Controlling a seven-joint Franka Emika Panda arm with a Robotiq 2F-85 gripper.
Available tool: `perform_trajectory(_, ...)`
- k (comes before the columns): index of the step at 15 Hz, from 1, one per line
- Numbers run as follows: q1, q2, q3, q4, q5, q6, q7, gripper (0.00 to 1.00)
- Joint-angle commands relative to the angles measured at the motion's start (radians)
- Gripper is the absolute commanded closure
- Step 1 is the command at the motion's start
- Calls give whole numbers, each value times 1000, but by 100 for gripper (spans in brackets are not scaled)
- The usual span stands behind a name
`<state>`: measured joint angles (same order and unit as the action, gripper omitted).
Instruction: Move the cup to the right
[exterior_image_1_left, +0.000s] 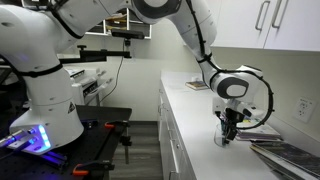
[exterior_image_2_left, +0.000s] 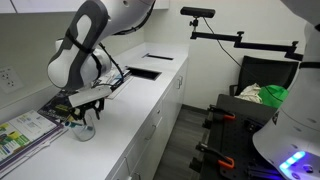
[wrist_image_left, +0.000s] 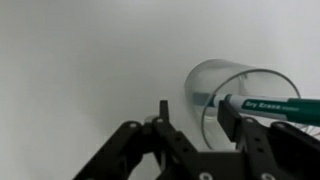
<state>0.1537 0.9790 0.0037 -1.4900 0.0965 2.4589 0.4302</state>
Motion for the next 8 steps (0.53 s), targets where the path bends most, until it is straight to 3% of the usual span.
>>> perform_trajectory(1,10,42,-10,79,8,-61,-10,73)
perform_trajectory(5,19,55,-18,99,2,-56,-3,100)
perform_trajectory(8,30,44,-33,86,-8,-51,8,100)
